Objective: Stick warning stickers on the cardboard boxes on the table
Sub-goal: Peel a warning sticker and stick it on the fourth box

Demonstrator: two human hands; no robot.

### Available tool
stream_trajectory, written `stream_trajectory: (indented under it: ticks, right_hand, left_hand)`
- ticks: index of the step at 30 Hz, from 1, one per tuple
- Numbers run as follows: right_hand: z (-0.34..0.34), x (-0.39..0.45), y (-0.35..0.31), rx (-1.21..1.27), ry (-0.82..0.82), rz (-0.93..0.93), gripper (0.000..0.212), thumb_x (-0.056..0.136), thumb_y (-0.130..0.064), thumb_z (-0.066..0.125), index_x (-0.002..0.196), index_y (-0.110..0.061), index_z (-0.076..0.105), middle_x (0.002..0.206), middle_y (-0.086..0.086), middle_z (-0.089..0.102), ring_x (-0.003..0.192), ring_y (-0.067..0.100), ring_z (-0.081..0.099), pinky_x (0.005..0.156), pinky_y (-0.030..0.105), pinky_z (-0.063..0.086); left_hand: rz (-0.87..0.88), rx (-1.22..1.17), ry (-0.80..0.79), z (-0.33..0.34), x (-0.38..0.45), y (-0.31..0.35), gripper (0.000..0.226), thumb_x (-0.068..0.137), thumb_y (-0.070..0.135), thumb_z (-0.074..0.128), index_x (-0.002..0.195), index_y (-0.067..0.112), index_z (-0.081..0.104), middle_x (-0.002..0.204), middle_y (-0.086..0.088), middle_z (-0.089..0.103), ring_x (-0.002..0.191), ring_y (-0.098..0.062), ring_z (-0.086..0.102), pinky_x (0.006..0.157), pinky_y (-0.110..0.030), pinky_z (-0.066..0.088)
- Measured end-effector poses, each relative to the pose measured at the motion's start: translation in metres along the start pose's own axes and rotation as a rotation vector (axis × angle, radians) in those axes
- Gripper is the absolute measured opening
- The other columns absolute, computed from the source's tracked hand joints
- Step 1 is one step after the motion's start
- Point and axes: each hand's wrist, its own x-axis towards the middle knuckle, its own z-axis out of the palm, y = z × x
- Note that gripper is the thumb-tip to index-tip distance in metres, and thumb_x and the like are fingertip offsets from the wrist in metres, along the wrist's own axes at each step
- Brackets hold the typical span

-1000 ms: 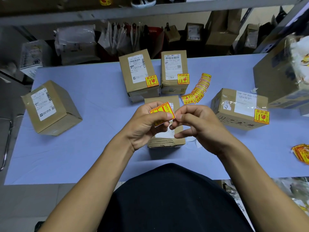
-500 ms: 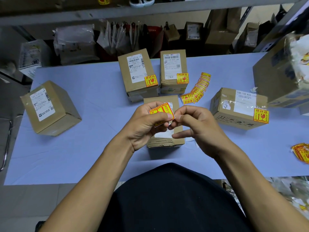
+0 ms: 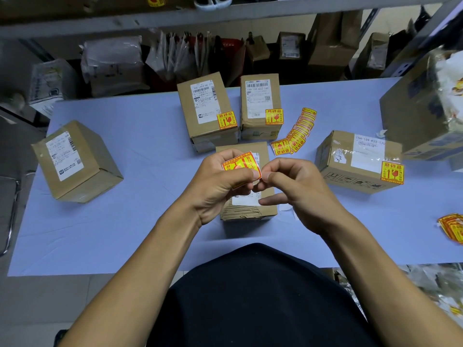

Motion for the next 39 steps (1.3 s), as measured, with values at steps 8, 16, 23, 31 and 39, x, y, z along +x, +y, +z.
stream_trajectory:
  ticks: [8,16,23,31,39]
  right_hand:
    - [-0.001,-0.001,0.0,-0.005,0.012,0.009,0.021,0.094,-0.005,0.06,0.079,-0.014,0.072,0.076,0.008,0.073,0.08,0.014,0.07,0.07,0.039,0.063]
    - [0.002,0.0,0.003,-0.025,0.012,-0.01,0.019,0.096,-0.005,0.058,0.081,-0.011,0.069,0.07,0.0,0.071,0.074,0.007,0.069,0.066,0.03,0.061]
    - [0.004,-0.001,0.005,0.003,0.003,-0.024,0.027,0.095,-0.007,0.057,0.074,-0.019,0.069,0.069,-0.002,0.068,0.073,0.007,0.066,0.068,0.028,0.059]
    - [0.003,-0.003,0.007,0.034,0.016,-0.038,0.024,0.097,-0.005,0.055,0.078,-0.014,0.066,0.069,-0.002,0.065,0.073,0.008,0.064,0.066,0.027,0.059]
    - [0.004,0.002,0.013,-0.052,0.117,-0.129,0.027,0.097,-0.005,0.053,0.076,-0.02,0.063,0.07,-0.008,0.063,0.073,0.007,0.064,0.065,0.024,0.056]
  left_hand:
    - [0.057,0.052,0.068,0.003,-0.002,0.0,0.022,0.082,-0.011,0.067,0.097,0.005,0.062,0.07,-0.007,0.063,0.054,-0.015,0.057,0.055,-0.023,0.052]
    - [0.064,0.056,0.078,0.004,-0.004,-0.001,0.023,0.082,-0.011,0.066,0.1,0.002,0.062,0.072,-0.009,0.062,0.054,-0.015,0.057,0.054,-0.024,0.052]
    - [-0.001,-0.027,0.031,0.002,-0.003,-0.005,0.023,0.083,-0.006,0.068,0.102,0.007,0.063,0.072,-0.004,0.067,0.053,-0.012,0.06,0.054,-0.023,0.053]
    - [-0.033,-0.084,0.024,0.002,-0.002,-0.007,0.039,0.075,0.004,0.078,0.109,0.013,0.062,0.086,-0.003,0.072,0.063,-0.012,0.066,0.059,-0.023,0.055]
    - [0.408,0.505,0.298,0.009,-0.001,-0.026,0.012,0.078,0.029,0.078,0.087,0.033,0.072,0.099,0.014,0.067,0.1,-0.004,0.063,0.086,-0.03,0.051]
